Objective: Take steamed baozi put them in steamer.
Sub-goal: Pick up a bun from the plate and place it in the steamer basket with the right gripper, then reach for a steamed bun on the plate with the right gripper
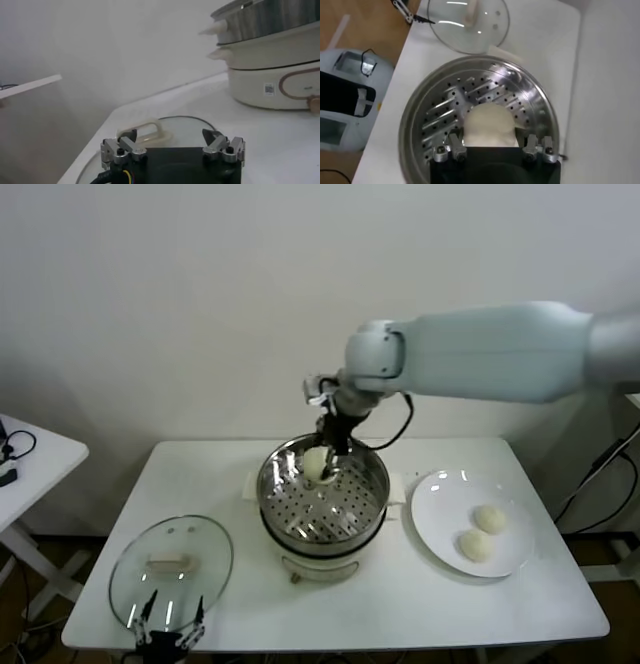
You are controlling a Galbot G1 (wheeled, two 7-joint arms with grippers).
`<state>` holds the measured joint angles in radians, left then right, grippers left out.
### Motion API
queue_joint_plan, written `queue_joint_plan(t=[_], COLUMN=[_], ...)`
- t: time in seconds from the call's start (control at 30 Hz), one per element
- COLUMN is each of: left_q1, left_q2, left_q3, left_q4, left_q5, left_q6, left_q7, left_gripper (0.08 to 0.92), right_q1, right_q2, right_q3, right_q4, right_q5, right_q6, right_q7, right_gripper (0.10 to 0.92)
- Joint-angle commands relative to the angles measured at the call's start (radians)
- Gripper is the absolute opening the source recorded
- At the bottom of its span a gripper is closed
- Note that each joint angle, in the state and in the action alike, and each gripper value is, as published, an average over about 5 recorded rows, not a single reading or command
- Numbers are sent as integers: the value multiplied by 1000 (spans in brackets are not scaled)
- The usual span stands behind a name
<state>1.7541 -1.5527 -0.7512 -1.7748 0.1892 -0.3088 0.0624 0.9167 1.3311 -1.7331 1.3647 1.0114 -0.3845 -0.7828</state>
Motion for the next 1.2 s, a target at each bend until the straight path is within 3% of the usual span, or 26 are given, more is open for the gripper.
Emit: queue_joint_plan(t=[0.03, 0.2, 0.47, 0.67, 0.97, 1.2], left_q1=[-2, -6, -15, -15, -1, 9], left_q2=[1, 1, -3, -3, -4, -5], left_q3=[-7, -10, -7, -7, -14, -12], left_q4=[5, 11, 15, 11, -12, -15], left_q5=[3, 4, 9, 10, 8, 10], left_q6=[-4, -5, -3, -1, 6, 3], left_q7=[0, 1, 2, 3, 4, 4], left_gripper=[823, 823, 823, 823, 823, 823], right_q1=[-221, -290, -317, -257, 141, 280], right_q2=[180, 227, 230, 185, -130, -430], right_q3=[31, 42, 47, 64, -116, -350], right_q4=[-209, -320, -329, -279, 24, 220], right_q5=[-81, -118, -137, -139, 3, -136], right_q6=[-1, 14, 18, 29, 79, 109], right_q7=[19, 10, 13, 6, -138, -145], right_gripper=[687, 687, 690, 792, 823, 823])
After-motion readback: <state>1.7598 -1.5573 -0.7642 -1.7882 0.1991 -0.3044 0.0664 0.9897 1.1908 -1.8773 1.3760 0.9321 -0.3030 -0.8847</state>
